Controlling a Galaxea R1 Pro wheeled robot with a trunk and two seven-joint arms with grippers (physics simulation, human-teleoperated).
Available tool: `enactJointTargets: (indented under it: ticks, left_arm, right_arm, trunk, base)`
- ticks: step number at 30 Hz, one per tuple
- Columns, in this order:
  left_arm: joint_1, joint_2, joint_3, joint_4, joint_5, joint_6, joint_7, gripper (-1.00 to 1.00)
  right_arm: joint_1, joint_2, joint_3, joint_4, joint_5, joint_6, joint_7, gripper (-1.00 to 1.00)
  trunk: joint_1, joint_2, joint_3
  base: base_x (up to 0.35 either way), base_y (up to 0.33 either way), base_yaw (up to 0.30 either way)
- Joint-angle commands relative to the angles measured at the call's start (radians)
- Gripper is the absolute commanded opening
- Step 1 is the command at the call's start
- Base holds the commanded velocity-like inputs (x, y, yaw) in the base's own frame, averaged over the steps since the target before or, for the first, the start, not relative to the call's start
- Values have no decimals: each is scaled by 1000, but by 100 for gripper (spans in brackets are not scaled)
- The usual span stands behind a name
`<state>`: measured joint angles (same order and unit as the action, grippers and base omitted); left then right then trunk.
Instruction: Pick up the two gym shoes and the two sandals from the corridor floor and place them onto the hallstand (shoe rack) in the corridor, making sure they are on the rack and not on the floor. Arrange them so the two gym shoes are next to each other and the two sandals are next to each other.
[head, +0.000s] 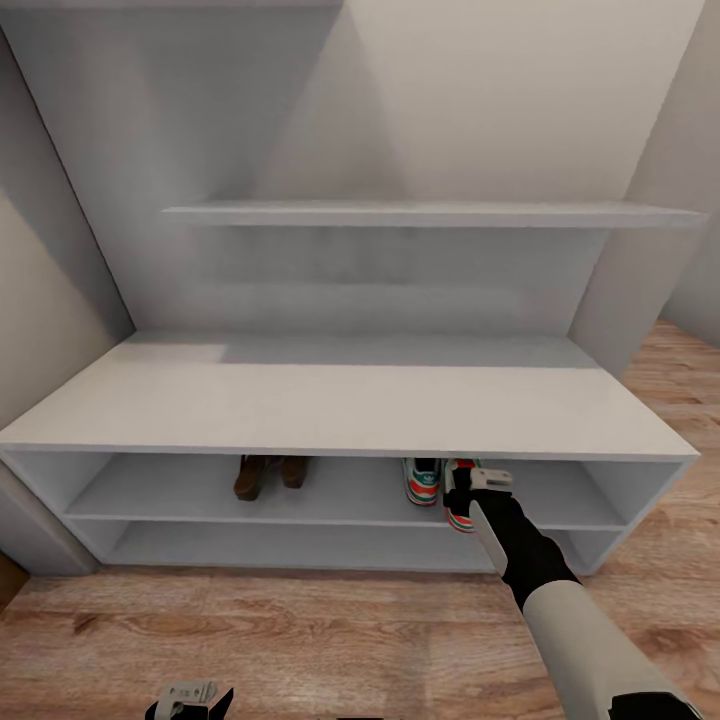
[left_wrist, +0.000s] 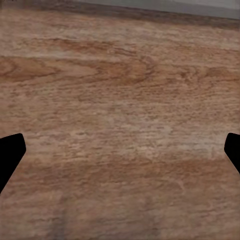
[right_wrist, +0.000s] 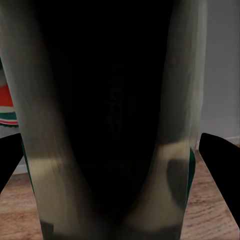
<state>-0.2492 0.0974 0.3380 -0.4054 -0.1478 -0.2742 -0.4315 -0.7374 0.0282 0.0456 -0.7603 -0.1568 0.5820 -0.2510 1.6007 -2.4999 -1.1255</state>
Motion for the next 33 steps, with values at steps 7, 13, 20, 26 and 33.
enactJointTargets:
  ticks: [7,13,20,26,33]
  left_arm:
    - [-1,-1,9,0,-11,-5,-6,100]
    - [-1,-1,9,1,-11,-5,-6,100]
    - [-1,-1,7,1,-11,-5,-6,100]
    - [-1,-1,8,1,-10,-4,-6,100]
    - [-1,-1,9,2,-10,-3,-6,100]
  right_arm:
    - [0,-2,2,-2,-10,3,-10,-100]
    - [0,-2,2,-2,-10,3,-10,-100]
    - [0,-2,2,-2,-10,3,-10,-100]
    - [0,-2,2,-2,-10,4,-10,-100]
    - [0,-2,1,-2,-10,4,-10,-100]
  trunk:
    - [2,-2,-31]
    - [2,-2,-35]
    - [2,-2,-35]
    - [2,-2,-35]
    - [2,-2,-35]
  base:
    - [0,0,0]
    - [0,0,0]
    - [0,0,0]
    - [54,0,0]
    - [129,0,0]
